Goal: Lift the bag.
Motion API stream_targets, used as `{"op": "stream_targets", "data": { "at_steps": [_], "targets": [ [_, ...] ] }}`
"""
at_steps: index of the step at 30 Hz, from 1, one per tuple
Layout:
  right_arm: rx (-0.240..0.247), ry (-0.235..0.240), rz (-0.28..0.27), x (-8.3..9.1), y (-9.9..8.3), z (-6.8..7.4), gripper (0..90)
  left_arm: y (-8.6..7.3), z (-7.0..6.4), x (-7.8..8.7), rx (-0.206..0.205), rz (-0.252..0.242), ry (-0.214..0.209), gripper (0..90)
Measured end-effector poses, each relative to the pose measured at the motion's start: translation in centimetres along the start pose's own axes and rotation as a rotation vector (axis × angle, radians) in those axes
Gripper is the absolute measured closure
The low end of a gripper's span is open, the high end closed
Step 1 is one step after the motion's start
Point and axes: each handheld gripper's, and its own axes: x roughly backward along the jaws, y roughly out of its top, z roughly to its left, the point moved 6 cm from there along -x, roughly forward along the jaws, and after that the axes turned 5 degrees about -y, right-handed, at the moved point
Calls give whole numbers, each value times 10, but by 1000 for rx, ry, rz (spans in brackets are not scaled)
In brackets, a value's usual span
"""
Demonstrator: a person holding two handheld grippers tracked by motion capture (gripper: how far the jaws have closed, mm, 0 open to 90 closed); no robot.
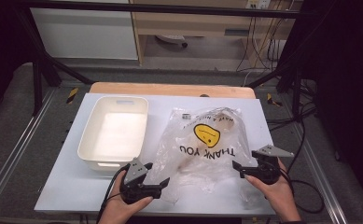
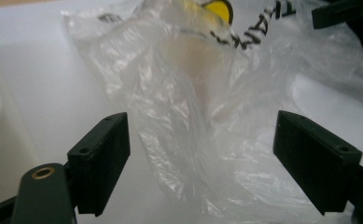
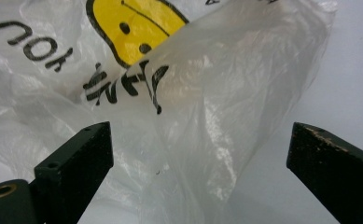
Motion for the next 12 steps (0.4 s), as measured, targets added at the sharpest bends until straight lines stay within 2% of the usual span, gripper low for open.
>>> {"op": "stream_targets", "data": {
  "at_steps": [3,5,9,12],
  "targets": [
    [0,-14,-27,5,3,-3,60,10,4,13,2,-43,12,162],
    [-3,-19,-40,8,3,-5,56,17,12,22,-3,-68,31,151],
    [-17,-36,-67,16,2,-13,50,29,36,43,-12,-110,97,136],
    [-44,-49,-95,19,3,-19,47,29,57,57,18,-129,144,130]
  ]
}}
